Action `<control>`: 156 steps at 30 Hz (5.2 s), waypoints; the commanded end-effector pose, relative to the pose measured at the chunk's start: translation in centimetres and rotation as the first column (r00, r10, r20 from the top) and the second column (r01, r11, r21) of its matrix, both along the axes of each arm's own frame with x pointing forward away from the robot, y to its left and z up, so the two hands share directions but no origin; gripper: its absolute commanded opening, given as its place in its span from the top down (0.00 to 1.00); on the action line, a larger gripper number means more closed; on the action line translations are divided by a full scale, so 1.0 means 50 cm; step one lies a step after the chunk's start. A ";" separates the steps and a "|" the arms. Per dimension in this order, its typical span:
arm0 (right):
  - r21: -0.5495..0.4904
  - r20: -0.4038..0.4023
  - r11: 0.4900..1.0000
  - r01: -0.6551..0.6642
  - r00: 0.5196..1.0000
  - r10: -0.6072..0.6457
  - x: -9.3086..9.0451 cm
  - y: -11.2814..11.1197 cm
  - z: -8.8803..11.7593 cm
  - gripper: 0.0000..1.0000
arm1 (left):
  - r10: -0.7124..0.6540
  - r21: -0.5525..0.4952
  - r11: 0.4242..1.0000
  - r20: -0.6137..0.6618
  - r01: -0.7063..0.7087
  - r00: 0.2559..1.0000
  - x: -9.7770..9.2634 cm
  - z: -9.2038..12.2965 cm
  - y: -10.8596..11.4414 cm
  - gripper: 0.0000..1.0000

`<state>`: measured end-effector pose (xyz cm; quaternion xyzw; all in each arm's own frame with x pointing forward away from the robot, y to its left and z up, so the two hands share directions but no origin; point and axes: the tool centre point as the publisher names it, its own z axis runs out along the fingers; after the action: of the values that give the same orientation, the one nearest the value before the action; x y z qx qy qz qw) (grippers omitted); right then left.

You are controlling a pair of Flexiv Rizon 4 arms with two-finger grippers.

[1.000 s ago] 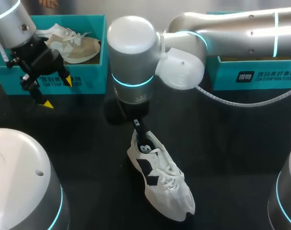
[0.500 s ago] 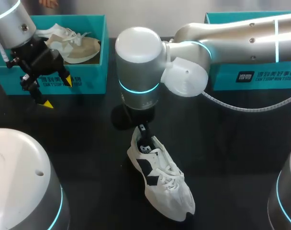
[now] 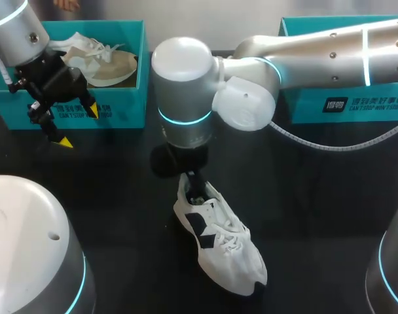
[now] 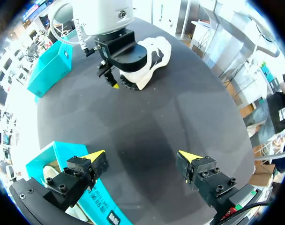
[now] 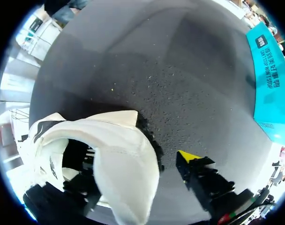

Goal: Take the shoe out of the shoebox, open the shoe tongue, remove and reinsert the insole, then place the shoe into the shoebox

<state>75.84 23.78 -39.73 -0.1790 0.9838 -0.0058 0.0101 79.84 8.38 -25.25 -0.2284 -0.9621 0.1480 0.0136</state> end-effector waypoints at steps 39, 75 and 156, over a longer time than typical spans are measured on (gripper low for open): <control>-0.019 0.108 0.998 0.056 0.993 -0.053 -0.038 -0.025 0.110 1.00 | 0.000 0.002 1.000 0.002 0.000 1.000 -0.002 0.000 0.001 0.00; -0.022 0.270 0.983 0.184 0.948 -0.171 0.177 -0.238 0.414 1.00 | 0.000 0.002 1.000 0.002 0.000 1.000 -0.002 0.000 0.001 0.00; -0.217 0.414 0.965 0.148 0.909 -0.047 0.919 -0.951 0.599 1.00 | 0.000 0.002 1.000 0.002 0.000 1.000 -0.002 0.000 0.001 0.00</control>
<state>119.90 -23.87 -10.15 -0.1301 0.9533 -0.1676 0.2150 79.84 8.38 -25.25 -0.2283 -0.9622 0.1480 0.0136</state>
